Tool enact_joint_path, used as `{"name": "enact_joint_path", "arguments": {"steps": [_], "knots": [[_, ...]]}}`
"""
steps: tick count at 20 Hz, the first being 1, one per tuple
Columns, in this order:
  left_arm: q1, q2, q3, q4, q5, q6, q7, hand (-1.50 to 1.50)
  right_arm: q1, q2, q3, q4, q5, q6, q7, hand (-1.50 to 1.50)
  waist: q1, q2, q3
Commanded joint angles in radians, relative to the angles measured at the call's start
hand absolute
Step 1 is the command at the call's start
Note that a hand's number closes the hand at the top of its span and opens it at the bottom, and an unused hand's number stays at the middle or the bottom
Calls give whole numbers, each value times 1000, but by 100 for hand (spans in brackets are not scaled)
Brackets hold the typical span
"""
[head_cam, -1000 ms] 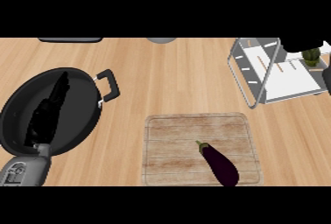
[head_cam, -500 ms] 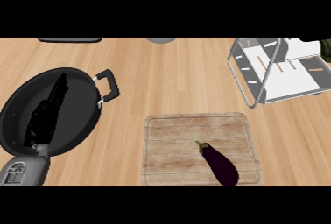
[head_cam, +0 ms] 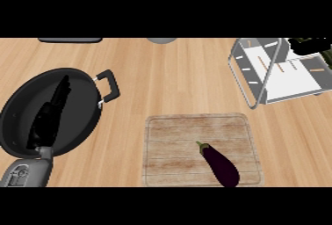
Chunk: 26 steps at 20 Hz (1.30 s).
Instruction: Pick the squash from the cutting board and place it in the tiered basket
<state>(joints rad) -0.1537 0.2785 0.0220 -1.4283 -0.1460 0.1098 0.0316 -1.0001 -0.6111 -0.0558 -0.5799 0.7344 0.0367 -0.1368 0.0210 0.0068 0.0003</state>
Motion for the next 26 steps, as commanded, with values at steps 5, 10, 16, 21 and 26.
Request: {"name": "enact_joint_path", "arguments": {"steps": [5,10,16,21,26], "knots": [[15,-2,3,-54,-3,-16,38,0,-34,-3,-99,177,-57,0,-80,-150,8,2,1],[-27,19,44,-8,18,-35,35,0,-55,-4,-195,202,-137,-53,-124,-150,6,4,1],[-13,-34,10,42,-42,16,-35,0,-75,-105,-272,201,-198,-44,-173,-150,-2,2,0],[3,19,41,-54,1,-47,57,0,-54,-204,-325,203,-253,62,-76,-150,-11,-7,0],[-18,-8,35,-17,-23,-17,43,0,32,-327,-380,259,-310,222,-119,-150,-21,-4,1]]}}
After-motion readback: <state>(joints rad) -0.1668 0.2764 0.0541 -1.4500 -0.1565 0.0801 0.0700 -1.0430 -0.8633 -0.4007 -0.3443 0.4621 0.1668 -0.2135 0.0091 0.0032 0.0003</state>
